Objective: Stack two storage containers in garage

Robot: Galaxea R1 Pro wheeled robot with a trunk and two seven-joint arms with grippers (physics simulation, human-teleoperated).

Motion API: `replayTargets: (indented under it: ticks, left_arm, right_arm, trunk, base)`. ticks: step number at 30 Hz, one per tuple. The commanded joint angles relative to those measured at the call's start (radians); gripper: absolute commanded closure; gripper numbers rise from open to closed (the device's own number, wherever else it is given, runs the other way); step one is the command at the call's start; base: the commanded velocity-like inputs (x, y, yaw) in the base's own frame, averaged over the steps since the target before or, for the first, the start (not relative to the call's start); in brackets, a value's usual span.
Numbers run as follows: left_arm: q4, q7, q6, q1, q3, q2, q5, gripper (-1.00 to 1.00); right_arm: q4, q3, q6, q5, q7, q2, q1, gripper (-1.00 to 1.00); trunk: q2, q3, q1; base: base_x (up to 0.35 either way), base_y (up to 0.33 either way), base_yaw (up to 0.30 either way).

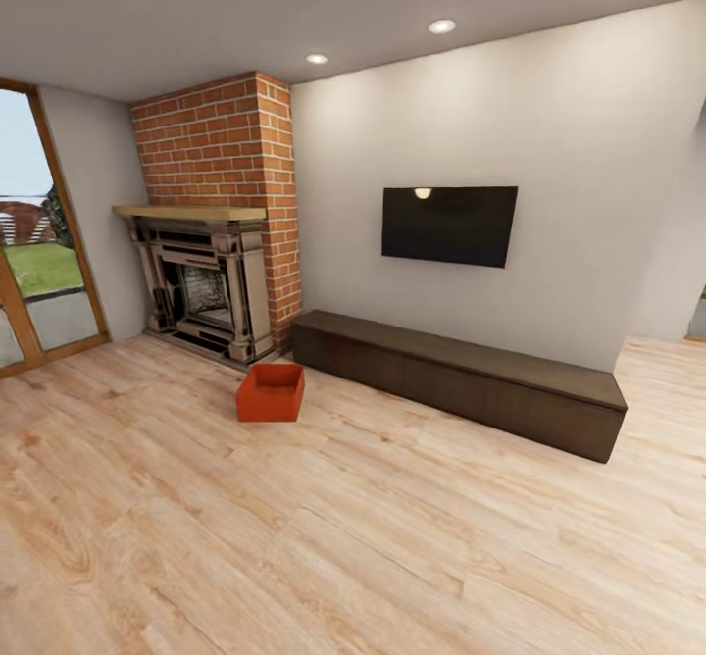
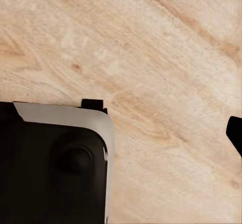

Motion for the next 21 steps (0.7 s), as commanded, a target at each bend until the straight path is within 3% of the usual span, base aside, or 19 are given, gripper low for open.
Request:
replayTargets:
  ticks: [1,21]
  left_arm:
    - [0.001,0.003,-0.003,-0.001,-0.007,-0.001,0.008,-1.00]
    - [0.001,0.002,-0.002,-0.001,-0.007,-0.001,0.008,-1.00]
  right_arm:
    - [0.002,0.008,-0.005,-0.007,-0.001,0.000,-0.001,-1.00]
    - [0.002,0.007,-0.004,-0.007,-0.002,0.000,-0.001,-1.00]
  trunk:
    - [-0.001,-0.001,0.001]
    - [-0.001,-0.001,0.001]
  base:
    - [0.322,0.000,0.214]
    - [0.322,0.000,0.263]
